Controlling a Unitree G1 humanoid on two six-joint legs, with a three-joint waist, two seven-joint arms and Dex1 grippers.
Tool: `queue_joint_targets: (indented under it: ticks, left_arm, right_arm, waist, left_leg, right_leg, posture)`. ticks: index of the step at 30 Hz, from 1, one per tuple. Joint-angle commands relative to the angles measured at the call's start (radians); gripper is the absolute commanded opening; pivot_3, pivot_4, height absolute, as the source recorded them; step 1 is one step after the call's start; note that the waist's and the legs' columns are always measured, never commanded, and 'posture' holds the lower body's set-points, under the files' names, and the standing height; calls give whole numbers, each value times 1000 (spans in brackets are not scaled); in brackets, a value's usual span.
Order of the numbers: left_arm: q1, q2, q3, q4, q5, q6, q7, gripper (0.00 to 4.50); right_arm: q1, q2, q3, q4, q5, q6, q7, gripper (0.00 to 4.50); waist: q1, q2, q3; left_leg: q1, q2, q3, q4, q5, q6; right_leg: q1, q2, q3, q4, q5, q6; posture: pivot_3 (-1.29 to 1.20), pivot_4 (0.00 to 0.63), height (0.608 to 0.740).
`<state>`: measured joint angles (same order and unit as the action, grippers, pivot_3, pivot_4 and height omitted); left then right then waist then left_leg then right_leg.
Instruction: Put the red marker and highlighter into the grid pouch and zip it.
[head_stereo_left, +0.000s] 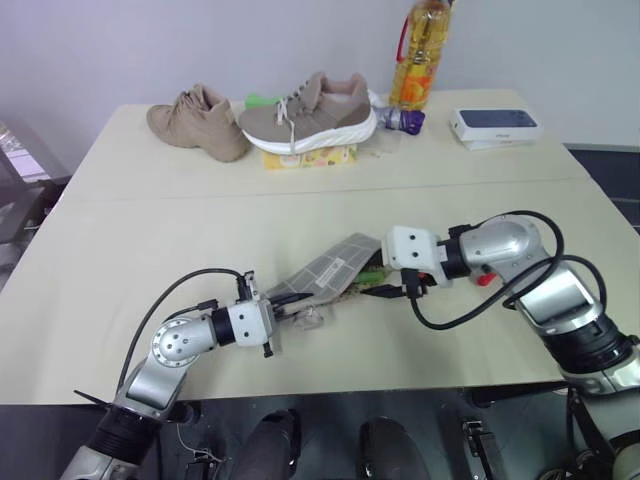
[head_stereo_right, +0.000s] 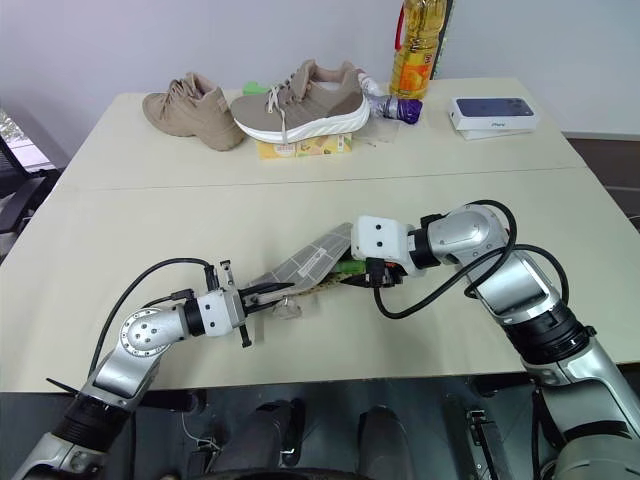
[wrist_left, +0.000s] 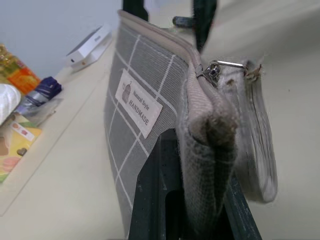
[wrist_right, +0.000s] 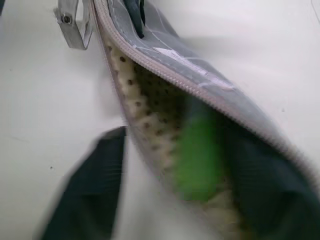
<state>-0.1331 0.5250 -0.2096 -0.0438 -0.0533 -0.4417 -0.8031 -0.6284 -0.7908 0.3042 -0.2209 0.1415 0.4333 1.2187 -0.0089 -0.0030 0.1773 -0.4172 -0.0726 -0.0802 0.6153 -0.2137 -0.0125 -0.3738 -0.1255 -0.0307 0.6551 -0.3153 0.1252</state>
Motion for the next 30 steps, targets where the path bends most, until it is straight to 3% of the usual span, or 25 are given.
queue_joint_targets:
  ticks: [1, 5, 9, 15, 18, 22, 29, 30]
  left_arm:
    - [-7, -10, 17, -17, 6, -14, 27, 0]
    - [-24, -43, 34, 24, 51, -18, 106, 0]
    - [-61, -90, 31, 81, 112, -32, 191, 0]
    - [-127, -175, -9, 176, 179, -47, 260, 0]
    - [-158, -200, -23, 224, 196, -66, 278, 0]
    - [-182, -225, -34, 260, 199, -88, 282, 0]
    - [-195, -245, -51, 290, 191, -109, 277, 0]
    - [-196, -246, -52, 292, 190, -110, 278, 0]
  right_arm:
    - [11, -24, -107, -58, 58, 34, -19, 4436]
    - [95, -67, -292, -108, 186, 159, -45, 4436]
    - [182, -78, -428, -77, 217, 237, -139, 4436]
    - [239, -33, -532, 106, 105, 396, -474, 4436]
    - [222, 25, -580, 112, 20, 534, -713, 4436]
    - [224, 99, -666, 75, 0, 684, -862, 4436]
    - [190, 312, -846, 16, 49, 958, -984, 4436]
    - [186, 334, -860, 9, 58, 972, -989, 4212]
  waist:
    - [1, 0, 0]
    - [18, 0, 0]
    - [24, 0, 0]
    - [24, 0, 0]
    - [19, 0, 0]
    - [22, 0, 0]
    - [21, 0, -1]
    - [20, 0, -1]
  left_leg:
    - [0, 0, 0, 0, 0, 0]
    - [-1, 0, 0, 0, 0, 0]
    - [-1, 0, 0, 1, 0, 0]
    - [-1, -1, 0, 2, 0, 0]
    - [-2, 0, 1, 2, 0, 0]
    - [-2, 0, 1, 2, 0, 0]
    - [-2, 0, 1, 3, 0, 0]
    - [-2, 0, 1, 3, 0, 0]
  right_leg:
    - [0, 0, 0, 0, 0, 0]
    - [0, 0, 0, -1, 0, 0]
    - [1, 0, -1, -1, 1, 0]
    - [1, 0, -1, 0, 1, 0]
    - [0, 0, -1, 0, 1, 0]
    - [0, 0, -1, 0, 1, 0]
    - [0, 0, -1, 1, 1, 0]
    - [0, 0, -1, 1, 1, 0]
  posture:
    - [0, 150, 739]
    - [0, 150, 739]
    - [0, 150, 739]
    - [0, 150, 739]
    - [0, 150, 739]
    - [0, 150, 739]
    - [0, 150, 739]
    - [0, 150, 739]
